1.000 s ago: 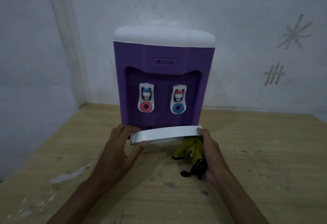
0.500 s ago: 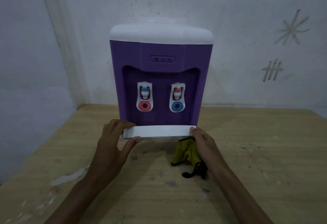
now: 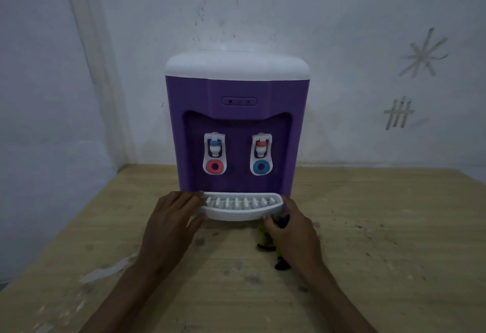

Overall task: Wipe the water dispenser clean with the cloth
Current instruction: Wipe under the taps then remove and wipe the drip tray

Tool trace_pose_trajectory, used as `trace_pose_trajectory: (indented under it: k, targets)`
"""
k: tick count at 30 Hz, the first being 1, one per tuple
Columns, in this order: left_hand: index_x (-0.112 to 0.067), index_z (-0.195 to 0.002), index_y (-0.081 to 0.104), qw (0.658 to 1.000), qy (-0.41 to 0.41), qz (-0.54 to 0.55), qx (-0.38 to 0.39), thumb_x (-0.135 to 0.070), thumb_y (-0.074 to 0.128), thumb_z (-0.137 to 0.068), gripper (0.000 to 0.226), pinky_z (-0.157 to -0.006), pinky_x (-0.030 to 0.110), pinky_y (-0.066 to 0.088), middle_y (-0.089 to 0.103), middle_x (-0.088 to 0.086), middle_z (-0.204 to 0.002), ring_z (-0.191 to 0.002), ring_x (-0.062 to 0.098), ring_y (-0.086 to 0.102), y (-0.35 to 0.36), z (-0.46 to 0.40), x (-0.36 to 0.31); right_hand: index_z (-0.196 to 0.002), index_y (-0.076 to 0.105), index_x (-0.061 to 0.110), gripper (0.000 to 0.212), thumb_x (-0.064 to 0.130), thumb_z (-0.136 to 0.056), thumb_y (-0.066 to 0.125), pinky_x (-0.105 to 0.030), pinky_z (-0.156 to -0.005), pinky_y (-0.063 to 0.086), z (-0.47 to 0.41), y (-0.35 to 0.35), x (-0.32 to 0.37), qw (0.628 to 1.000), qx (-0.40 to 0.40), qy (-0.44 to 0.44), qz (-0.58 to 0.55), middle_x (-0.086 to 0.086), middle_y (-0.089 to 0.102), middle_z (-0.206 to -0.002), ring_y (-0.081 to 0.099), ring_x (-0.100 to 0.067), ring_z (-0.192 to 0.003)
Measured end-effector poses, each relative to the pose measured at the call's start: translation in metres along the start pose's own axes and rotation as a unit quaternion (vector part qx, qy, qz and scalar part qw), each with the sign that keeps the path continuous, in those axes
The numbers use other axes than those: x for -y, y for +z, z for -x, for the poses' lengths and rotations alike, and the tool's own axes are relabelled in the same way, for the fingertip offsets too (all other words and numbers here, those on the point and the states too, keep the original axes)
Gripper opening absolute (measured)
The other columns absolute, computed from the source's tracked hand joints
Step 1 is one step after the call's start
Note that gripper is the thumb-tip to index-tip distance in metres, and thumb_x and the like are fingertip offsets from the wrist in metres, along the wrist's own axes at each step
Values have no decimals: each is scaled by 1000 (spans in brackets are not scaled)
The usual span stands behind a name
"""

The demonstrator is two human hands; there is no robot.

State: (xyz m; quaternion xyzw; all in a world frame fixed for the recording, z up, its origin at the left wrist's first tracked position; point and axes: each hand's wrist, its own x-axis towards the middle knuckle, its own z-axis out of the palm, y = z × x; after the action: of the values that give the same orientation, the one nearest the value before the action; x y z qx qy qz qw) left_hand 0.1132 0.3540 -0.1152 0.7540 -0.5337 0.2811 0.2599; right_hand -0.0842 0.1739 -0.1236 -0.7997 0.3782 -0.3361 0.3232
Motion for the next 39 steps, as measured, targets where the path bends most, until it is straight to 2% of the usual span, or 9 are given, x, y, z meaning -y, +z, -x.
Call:
trace_pose_trajectory:
  k: [3,5,8,11,16,20,24,30,39]
  targets:
    - [-16,-123,69,1000,-4,-22,8,-36,57,-94,37,-86,31,40,73,1,-117,-101,20,56,9,5,1,-144,45,44,58,50,-92,68,-32,-77,58,3,6,3,998,-23,2,53,18,69,-116,66,-5,-100]
    - [-14,-123,69,1000,-18,17,14,-20,75,-91,33,-83,34,50,72,3,-117,-101,20,58,13,6,0,-149,40,42,64,52,-92,66,-33,-76,58,4,11,4,996,-45,-1,75,16,70,-118,67,-7,-100]
    - [-12,-123,69,997,-35,67,31,-9,82,-83,42,-80,35,58,70,5,-116,-103,23,65,15,3,-1,-155,35,43,64,51,-97,60,-37,-73,59,7,20,5,989,-59,-31,134,10,70,-120,69,-14,-96]
    - [-13,-124,69,995,-38,90,33,-10,81,-85,41,-81,28,52,69,5,-115,-99,20,67,21,-5,3,-146,47,43,47,51,-100,54,-40,-74,60,8,23,6,978,-53,-57,195,7,63,-132,69,-17,-97]
    - [-19,-125,67,988,-75,115,64,-21,77,-91,36,-79,30,53,67,-2,-116,-97,17,66,33,-11,16,-148,49,40,51,51,-99,56,-36,-63,58,1,30,5,969,-60,-73,229,2,62,-128,69,-18,-81]
    - [-17,-121,68,992,-61,93,55,-20,77,-90,32,-73,30,53,67,-3,-113,-95,17,65,38,-11,15,-143,53,39,49,51,-96,60,-38,-69,55,-7,33,6,964,-61,-67,249,0,63,-126,71,-24,-88]
    - [-18,-117,66,994,-57,80,40,-21,77,-89,30,-69,36,56,63,-4,-110,-95,20,64,40,-11,13,-146,50,40,48,52,-100,54,-41,-77,55,-8,32,5,963,-42,-66,260,1,59,-133,69,-26,-98]
    - [-13,-111,68,993,-64,81,48,-13,78,-86,27,-66,40,57,66,1,-107,-94,24,64,39,-10,8,-145,51,44,46,53,-100,54,-41,-81,56,-11,32,4,960,-33,-64,272,6,58,-137,68,-24,-106]
    - [-17,-109,68,991,-73,82,74,-17,67,-96,13,-69,36,54,66,-2,-109,-98,21,64,36,-11,5,-142,54,42,41,47,-101,54,-38,-82,53,-11,22,13,956,-9,-72,284,4,58,-135,67,-24,-109]
